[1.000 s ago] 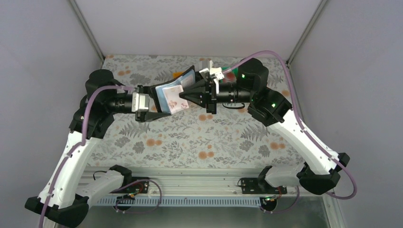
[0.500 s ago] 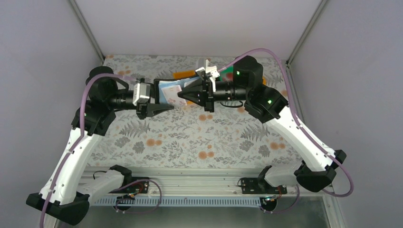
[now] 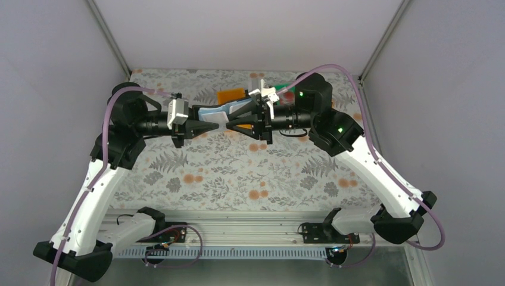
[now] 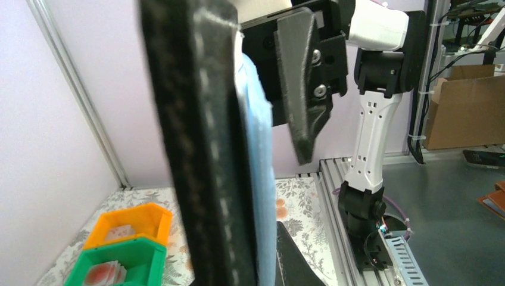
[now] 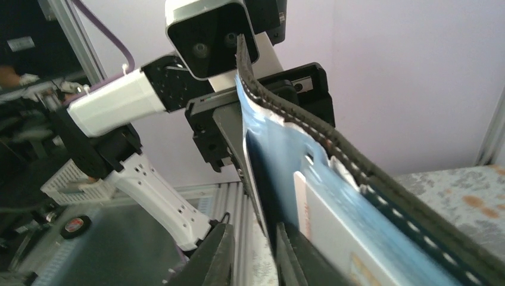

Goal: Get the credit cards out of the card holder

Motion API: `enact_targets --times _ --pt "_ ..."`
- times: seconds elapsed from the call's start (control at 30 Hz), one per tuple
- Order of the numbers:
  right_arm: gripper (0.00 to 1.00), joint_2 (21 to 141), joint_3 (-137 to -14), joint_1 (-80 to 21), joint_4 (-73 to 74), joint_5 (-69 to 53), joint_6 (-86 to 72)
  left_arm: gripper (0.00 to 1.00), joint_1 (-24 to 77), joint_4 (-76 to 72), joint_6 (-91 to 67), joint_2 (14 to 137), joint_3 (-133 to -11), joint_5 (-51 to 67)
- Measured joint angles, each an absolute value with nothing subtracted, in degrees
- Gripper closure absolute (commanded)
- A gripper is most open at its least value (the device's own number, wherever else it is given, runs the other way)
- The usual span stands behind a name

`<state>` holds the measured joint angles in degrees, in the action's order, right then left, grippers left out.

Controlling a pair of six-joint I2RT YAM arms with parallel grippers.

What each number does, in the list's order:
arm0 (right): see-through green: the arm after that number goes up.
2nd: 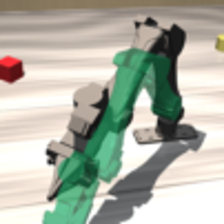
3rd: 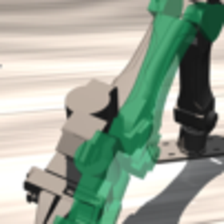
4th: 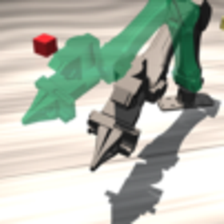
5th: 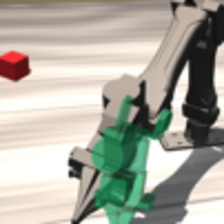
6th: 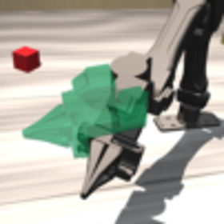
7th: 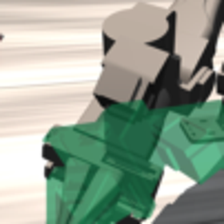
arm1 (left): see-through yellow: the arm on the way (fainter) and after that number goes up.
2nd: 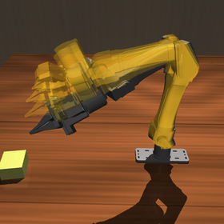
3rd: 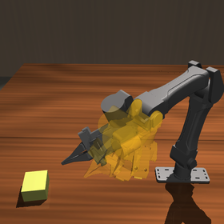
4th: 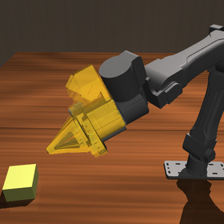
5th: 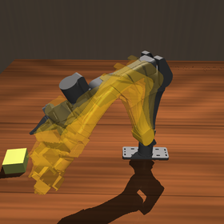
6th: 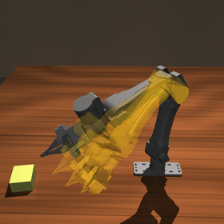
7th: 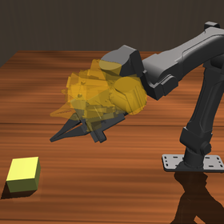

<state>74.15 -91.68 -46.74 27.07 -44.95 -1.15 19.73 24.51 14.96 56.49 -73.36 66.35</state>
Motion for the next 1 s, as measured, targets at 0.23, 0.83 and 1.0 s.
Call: enact_targets --times 0.23,0.83,1.0 --pt "0.96 74.02 -91.07 -46.09 26.85 -45.63 -1.02 0.98 19.77 24.77 15.44 56.07 -73.36 67.42" --pt "0.96 73.14 -89.58 -44.56 27.77 -46.3 -0.8 0.83 19.77 25.36 15.9 55.96 -73.17 68.05" --pt "0.96 73.17 -89.58 -43.53 28.05 -47.37 -0.82 0.97 19.75 25.36 15.75 55.96 -73.17 68.6"
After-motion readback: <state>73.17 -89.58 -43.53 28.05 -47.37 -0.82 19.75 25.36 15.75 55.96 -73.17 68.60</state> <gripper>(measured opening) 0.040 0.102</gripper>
